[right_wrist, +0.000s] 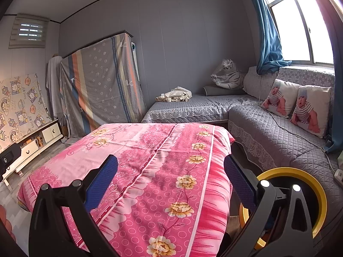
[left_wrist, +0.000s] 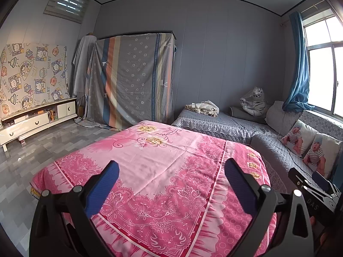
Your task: Collect trash
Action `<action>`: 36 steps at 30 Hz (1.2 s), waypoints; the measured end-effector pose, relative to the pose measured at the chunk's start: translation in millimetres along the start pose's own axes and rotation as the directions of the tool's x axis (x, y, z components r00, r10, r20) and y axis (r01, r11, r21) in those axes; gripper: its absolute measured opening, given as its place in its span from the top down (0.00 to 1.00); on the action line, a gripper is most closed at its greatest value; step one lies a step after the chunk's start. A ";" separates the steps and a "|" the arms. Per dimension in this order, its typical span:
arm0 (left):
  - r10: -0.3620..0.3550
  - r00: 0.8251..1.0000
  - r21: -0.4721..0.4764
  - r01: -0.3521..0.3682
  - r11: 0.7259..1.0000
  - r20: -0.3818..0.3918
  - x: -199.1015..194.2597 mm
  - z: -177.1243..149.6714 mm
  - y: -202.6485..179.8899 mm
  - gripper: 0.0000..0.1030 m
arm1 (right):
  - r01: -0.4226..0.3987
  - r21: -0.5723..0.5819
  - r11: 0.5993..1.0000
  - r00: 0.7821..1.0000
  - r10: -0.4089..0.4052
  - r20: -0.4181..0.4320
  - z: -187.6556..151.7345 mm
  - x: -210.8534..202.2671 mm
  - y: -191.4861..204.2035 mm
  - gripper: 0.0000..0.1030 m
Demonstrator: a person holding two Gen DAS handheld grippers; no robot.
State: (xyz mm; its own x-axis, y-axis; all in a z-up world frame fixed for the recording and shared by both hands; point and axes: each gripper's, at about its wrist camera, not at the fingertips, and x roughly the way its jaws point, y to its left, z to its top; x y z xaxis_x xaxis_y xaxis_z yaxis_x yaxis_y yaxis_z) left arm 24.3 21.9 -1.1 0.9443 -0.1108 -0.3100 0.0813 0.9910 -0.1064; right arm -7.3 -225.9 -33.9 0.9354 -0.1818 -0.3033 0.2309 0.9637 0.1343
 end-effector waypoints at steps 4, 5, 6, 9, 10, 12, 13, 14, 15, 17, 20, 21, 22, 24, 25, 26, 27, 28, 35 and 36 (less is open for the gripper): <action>-0.004 1.000 0.000 0.004 1.000 0.006 -1.1 -0.9 0.3 0.08 | 0.000 0.005 1.000 1.000 0.000 -0.006 0.0 1.1 -1.0 0.08; -0.004 1.000 0.003 0.004 1.000 0.007 -1.4 -1.1 0.2 0.08 | 0.000 0.005 1.000 1.000 0.000 -0.006 -0.1 1.0 -0.9 0.08; -0.002 1.000 0.006 0.002 1.000 0.008 -1.7 -1.7 -0.2 0.08 | 0.000 0.004 1.000 1.000 0.000 -0.006 0.0 1.1 -1.0 0.08; -0.003 1.000 0.004 0.003 1.000 0.005 -0.3 -2.0 0.3 0.08 | -0.002 0.005 1.000 1.000 0.002 -0.008 -0.2 1.4 -1.7 0.08; -0.005 1.000 0.002 0.005 1.000 0.003 0.1 -2.3 0.8 0.08 | -0.001 0.005 1.000 1.000 0.001 -0.009 -0.6 1.6 -1.8 0.08; -0.003 1.000 0.003 0.003 1.000 0.002 0.5 -2.0 0.9 0.08 | -0.001 0.006 1.000 1.000 0.001 -0.008 0.0 1.7 -1.9 0.08; -0.003 1.000 0.004 0.003 1.000 0.003 0.2 -1.7 1.5 0.08 | 0.000 0.006 1.000 1.000 0.000 -0.008 -0.1 1.6 -1.9 0.08; -0.004 1.000 0.003 0.004 1.000 0.003 0.2 -1.6 1.5 0.08 | 0.000 0.007 1.000 1.000 0.000 -0.007 -0.1 1.6 -2.1 0.08; -0.005 1.000 0.002 0.005 1.000 0.003 0.3 -1.7 1.8 0.08 | 0.000 0.008 1.000 1.000 0.000 -0.008 -0.3 1.8 -2.3 0.08; -0.003 1.000 0.004 0.003 1.000 0.003 0.3 -1.7 1.3 0.08 | 0.000 0.012 1.000 1.000 0.000 -0.012 -1.1 3.4 -3.3 0.08; -0.005 1.000 0.003 0.005 1.000 0.002 0.0 -1.3 0.9 0.08 | 0.003 0.019 1.000 1.000 -0.003 -0.017 -1.2 5.3 -4.5 0.08; -0.005 1.000 0.004 0.005 1.000 0.002 0.0 -1.3 0.7 0.08 | 0.004 0.019 1.000 1.000 -0.004 -0.017 -1.3 5.4 -4.6 0.08; -0.004 1.000 0.005 0.004 1.000 0.002 0.1 -1.4 1.1 0.08 | 0.005 0.020 1.000 1.000 -0.005 -0.016 -1.4 5.3 -4.6 0.08; -0.005 1.000 0.004 0.005 1.000 0.001 0.0 -1.5 1.2 0.08 | 0.004 0.019 1.000 1.000 -0.003 -0.016 -1.2 5.5 -4.4 0.08; -0.005 1.000 0.004 0.005 1.000 0.001 -0.1 -1.3 0.6 0.08 | 0.003 0.017 1.000 1.000 -0.003 -0.017 -0.7 5.7 -4.5 0.08; -0.005 1.000 0.004 0.005 1.000 0.001 0.1 -1.2 0.9 0.08 | 0.004 0.016 1.000 1.000 -0.003 -0.017 -0.9 5.5 -4.3 0.08; -0.005 1.000 0.005 0.005 1.000 0.001 0.1 -1.3 1.2 0.08 | 0.003 0.015 1.000 1.000 -0.003 -0.017 -1.2 5.5 -4.0 0.08; -0.006 1.000 0.004 0.006 1.000 0.001 0.1 -0.9 0.8 0.08 | 0.002 0.017 1.000 1.000 -0.002 -0.018 -0.8 5.6 -4.3 0.08; -0.009 1.000 0.005 0.009 1.000 -0.001 0.9 -0.7 0.5 0.08 | 0.006 0.021 1.000 1.000 -0.006 -0.018 -0.8 5.1 -5.4 0.08; -0.010 1.000 0.006 0.010 1.000 -0.001 0.9 -0.7 0.3 0.08 | 0.007 0.021 1.000 1.000 -0.006 -0.018 -1.0 5.1 -5.4 0.08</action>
State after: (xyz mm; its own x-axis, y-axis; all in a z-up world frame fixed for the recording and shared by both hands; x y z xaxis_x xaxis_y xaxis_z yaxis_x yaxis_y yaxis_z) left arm 24.9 22.0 -2.1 0.9431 -0.1204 -0.3101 0.0924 0.9903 -0.1034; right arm -4.1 -231.8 -37.1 0.9288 -0.1841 -0.3216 0.2425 0.9582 0.1517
